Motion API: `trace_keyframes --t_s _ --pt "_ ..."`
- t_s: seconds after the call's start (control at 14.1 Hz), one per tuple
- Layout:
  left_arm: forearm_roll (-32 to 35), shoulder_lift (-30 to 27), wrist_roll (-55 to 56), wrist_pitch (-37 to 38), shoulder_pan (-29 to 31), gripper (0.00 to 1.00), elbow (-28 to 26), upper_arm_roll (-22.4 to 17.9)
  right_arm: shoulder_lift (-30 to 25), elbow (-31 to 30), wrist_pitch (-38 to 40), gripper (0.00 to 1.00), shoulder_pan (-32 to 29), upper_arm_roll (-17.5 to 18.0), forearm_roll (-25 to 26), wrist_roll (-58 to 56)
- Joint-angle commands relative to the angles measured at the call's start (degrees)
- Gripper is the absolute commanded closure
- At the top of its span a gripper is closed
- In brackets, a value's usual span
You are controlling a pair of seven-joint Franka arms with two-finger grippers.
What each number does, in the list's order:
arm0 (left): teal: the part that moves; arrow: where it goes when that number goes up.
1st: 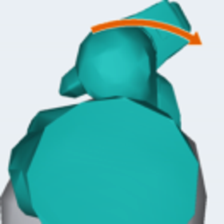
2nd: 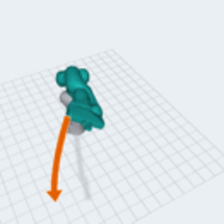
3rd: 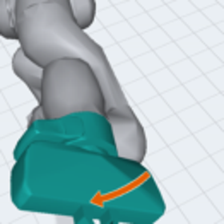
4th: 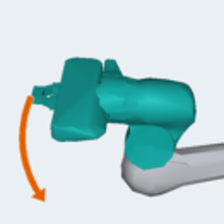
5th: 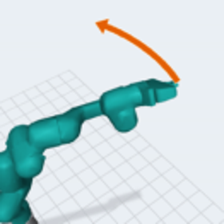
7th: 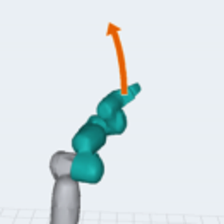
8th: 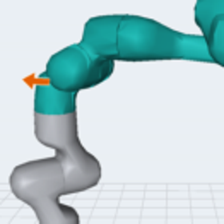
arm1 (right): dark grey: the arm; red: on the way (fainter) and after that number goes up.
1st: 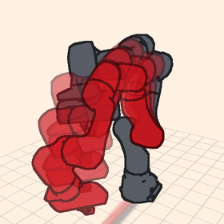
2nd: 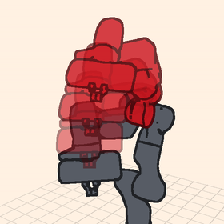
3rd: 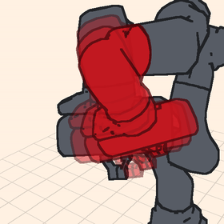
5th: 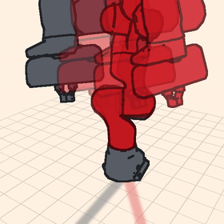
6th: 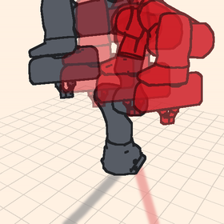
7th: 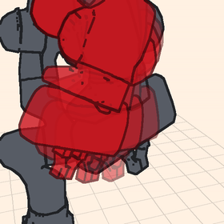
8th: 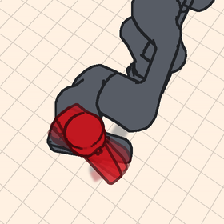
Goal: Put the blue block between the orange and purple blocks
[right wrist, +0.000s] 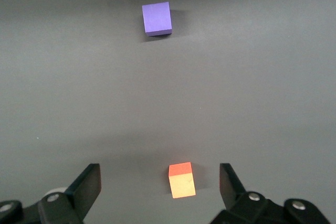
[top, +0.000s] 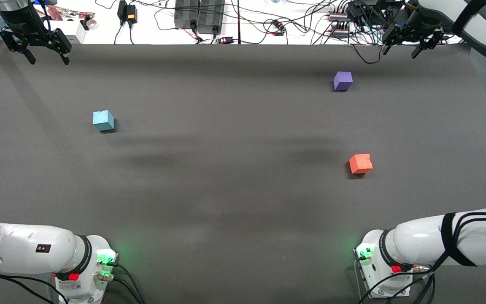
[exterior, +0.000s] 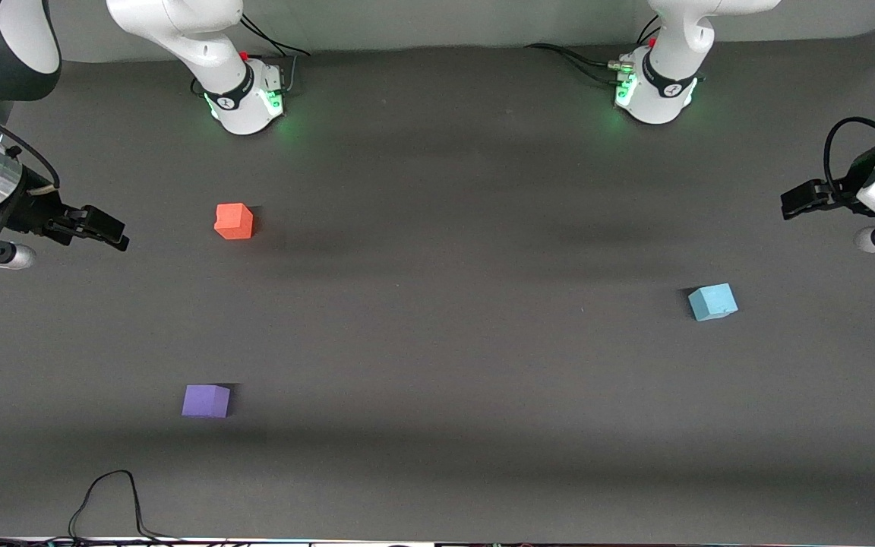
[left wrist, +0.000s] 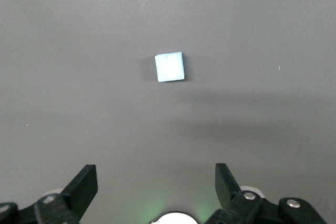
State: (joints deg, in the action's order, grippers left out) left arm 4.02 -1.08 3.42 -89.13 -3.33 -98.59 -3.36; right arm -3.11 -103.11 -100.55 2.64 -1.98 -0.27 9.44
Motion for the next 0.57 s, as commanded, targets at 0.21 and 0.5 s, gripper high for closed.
trace_keyframes --t_s 0.21,0.5 --pt "-0.33 0.29 -1.05 0.89 0.16 0.0 -0.03 -0.42 -0.76 -0.78 -0.97 0.0 -0.62 -0.31 0.71 -0.65" --pt "-0.41 -0.94 -0.96 0.97 0.95 0.0 -1.95 -0.5 -0.76 -0.78 -1.06 0.0 -0.71 -0.31 0.71 -0.65"
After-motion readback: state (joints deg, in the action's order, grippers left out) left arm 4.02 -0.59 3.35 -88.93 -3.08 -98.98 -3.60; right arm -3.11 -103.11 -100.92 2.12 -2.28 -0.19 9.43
